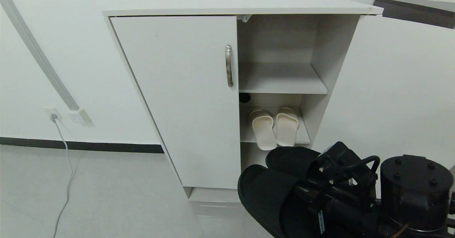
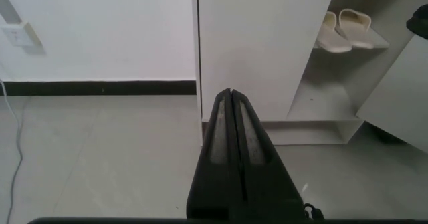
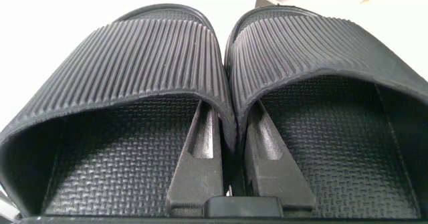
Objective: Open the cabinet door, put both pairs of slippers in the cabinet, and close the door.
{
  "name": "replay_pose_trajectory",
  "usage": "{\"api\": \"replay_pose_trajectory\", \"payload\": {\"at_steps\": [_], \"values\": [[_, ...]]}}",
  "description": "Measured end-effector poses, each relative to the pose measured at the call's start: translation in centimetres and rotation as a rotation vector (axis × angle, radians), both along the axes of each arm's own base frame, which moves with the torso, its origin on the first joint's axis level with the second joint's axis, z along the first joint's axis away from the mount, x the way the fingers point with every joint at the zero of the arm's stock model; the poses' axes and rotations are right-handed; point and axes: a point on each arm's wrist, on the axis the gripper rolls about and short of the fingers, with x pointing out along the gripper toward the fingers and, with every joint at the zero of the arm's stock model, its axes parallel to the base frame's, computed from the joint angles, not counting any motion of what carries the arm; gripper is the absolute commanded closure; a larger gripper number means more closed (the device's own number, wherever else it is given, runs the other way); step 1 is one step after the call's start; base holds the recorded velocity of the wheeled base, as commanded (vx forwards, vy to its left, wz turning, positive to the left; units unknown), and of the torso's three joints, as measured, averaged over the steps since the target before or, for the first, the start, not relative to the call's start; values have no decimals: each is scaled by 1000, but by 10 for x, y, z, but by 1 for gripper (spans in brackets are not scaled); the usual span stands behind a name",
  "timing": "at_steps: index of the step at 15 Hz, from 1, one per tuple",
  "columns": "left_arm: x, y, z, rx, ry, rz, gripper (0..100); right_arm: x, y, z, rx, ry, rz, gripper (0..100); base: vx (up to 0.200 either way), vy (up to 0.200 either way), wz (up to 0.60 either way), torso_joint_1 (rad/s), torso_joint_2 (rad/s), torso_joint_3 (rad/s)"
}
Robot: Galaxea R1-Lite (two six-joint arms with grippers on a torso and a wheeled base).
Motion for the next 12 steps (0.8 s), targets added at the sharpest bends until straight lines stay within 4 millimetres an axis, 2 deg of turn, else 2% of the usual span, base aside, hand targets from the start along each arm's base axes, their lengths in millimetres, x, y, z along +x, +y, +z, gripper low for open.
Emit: {"api": "replay_pose_trajectory", "payload": {"at_steps": [3, 4, 10, 12], "values": [[0, 0, 0, 0, 0, 0, 100, -1, 0, -4, -22, -5, 12, 100, 0, 0, 0, 5, 36, 36], [0, 0, 0, 0, 0, 0, 100, -2, 1, -4, -14, -11, 19, 100, 0, 0, -600, 2, 12, 17], [0, 0, 0, 0, 0, -1, 100, -2, 5, -8, 5, -27, 38, 100, 0, 0, 0, 0, 0, 0], [0, 0, 0, 1, 0, 0, 100, 3, 11, -6, 14, -48, -2, 100, 0, 0, 0, 0, 0, 0]]}}
